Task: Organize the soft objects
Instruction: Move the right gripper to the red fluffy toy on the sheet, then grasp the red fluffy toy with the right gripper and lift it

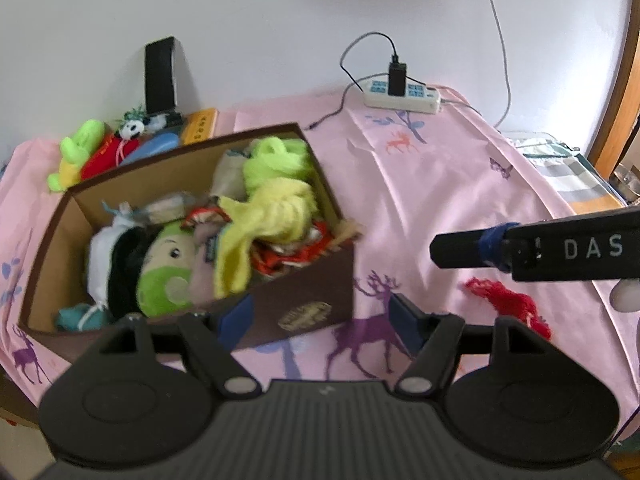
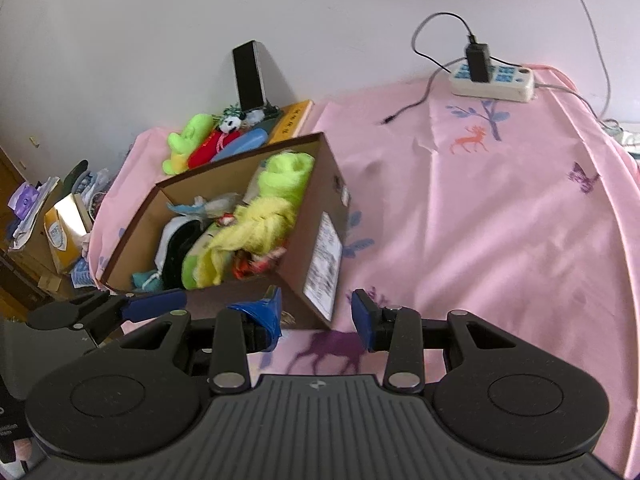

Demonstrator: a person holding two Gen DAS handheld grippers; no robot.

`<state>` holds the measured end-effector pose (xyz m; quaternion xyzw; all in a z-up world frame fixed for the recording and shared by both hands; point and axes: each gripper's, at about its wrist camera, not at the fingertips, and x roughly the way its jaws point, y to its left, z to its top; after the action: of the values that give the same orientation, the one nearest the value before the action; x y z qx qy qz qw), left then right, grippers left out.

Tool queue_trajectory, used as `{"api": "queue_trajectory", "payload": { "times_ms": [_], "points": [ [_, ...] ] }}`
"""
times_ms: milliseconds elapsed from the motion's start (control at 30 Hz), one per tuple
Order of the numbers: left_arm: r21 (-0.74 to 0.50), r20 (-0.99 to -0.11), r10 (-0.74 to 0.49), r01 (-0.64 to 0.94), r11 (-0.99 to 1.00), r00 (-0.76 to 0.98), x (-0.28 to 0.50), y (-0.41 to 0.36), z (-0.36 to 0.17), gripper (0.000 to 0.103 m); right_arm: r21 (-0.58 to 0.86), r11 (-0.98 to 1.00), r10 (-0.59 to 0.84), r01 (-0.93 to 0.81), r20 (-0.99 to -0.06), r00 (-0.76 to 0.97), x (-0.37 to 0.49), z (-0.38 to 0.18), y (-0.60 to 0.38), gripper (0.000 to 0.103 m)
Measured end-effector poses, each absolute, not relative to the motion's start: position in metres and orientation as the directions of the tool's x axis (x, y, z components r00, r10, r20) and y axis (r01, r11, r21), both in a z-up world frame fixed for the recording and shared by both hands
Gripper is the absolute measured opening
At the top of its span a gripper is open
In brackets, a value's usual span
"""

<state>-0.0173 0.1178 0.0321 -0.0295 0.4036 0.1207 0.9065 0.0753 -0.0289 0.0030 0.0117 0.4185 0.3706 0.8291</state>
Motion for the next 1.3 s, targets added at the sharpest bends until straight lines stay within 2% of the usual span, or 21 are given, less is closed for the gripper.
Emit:
{"api": "queue_trajectory", "payload": {
  "times_ms": [433, 800, 867, 933, 1300],
  "points": [
    [0.033, -0.792, 0.119, -0.153, 0.988, 0.599, 0.004, 0.059, 0.002, 0.072, 0.301, 0.783, 0.554, -0.545, -0.735, 0.390, 0.083, -0.021, -0.091, 0.022],
    [0.015, -0.835, 0.017, -0.007, 1.000, 0.549, 0.033, 0.016, -0.027, 0.074, 0.310, 0.863, 0.468, -0.400, -0.789, 0.398, 0.104, -0.055, -0.143, 0.022],
    [0.009, -0.833, -0.004, 0.020, 1.000, 0.553, 0.037, 0.010, -0.031, 0.075, 0.332, 0.865, 0.472, -0.376, -0.792, 0.387, 0.109, -0.060, -0.149, 0.022],
    [0.009, -0.833, -0.018, 0.045, 0.999, 0.553, 0.041, 0.004, -0.036, 0.082, 0.355, 0.862, 0.483, -0.362, -0.793, 0.373, 0.114, -0.064, -0.151, 0.022],
    [0.011, -0.845, -0.071, 0.150, 0.989, 0.530, 0.067, -0.019, -0.057, 0.082, 0.407, 0.829, 0.522, -0.382, -0.809, 0.271, 0.138, -0.085, -0.136, 0.022]
  ]
}}
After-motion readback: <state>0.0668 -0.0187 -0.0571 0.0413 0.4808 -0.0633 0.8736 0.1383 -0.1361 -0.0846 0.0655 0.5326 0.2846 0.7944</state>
